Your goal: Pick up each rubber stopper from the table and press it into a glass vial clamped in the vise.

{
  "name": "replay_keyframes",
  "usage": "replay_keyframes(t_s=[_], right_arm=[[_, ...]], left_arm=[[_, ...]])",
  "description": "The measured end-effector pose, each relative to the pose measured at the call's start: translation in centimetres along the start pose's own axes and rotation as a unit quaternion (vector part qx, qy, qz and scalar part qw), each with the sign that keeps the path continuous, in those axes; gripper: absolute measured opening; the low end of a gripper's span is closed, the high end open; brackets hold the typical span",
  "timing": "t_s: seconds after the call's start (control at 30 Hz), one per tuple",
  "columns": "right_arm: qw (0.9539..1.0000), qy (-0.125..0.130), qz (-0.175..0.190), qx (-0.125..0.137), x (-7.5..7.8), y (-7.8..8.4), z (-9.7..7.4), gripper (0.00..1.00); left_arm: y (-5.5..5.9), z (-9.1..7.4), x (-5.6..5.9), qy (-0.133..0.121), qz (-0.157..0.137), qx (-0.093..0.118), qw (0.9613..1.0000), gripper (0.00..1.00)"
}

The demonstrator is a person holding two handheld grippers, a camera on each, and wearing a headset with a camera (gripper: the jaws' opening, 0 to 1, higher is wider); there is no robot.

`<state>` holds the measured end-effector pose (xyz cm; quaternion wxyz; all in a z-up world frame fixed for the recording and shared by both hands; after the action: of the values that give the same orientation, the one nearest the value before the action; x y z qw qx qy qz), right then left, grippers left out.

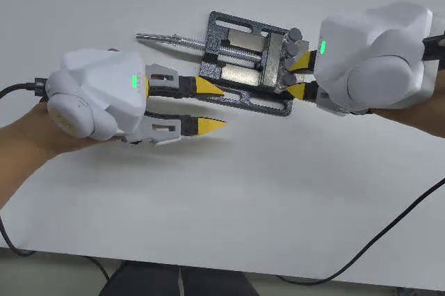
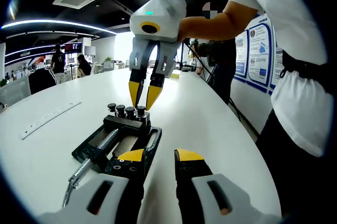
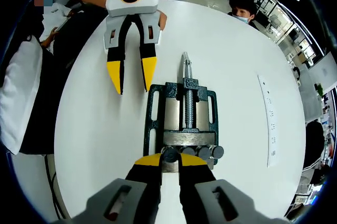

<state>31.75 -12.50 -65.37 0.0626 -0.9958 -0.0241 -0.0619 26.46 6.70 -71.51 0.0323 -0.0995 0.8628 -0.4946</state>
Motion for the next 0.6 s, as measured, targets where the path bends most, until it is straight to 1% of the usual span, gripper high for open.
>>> replay_keyframes(t_s=[0.23,0.6], right_arm=[[0.9999,0.0,-0.009,-0.008,0.01,-0.23,0.02,0.11],[0.9999,-0.001,-0.014,-0.005,-0.05,-0.25,0.18,0.13]], left_arm=[[0.09,-0.16,0.0,-0.002,-0.001,0.002,1.0,0.19],[0.17,-0.25,0.08,-0.001,0.0,0.002,1.0,0.19]])
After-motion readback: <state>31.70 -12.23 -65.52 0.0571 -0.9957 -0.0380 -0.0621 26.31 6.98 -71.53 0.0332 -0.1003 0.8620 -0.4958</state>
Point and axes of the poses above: the centre of the closed fingertips' face, and the gripper's own axes: z roughly forward along the fingers, x roughly to its right, y roughly out of its underside, the point moved 10 cm from there along -z, roughly backward along the fingers, and after that the axes turned 11 degrees about -x, right-handed, at the moved point
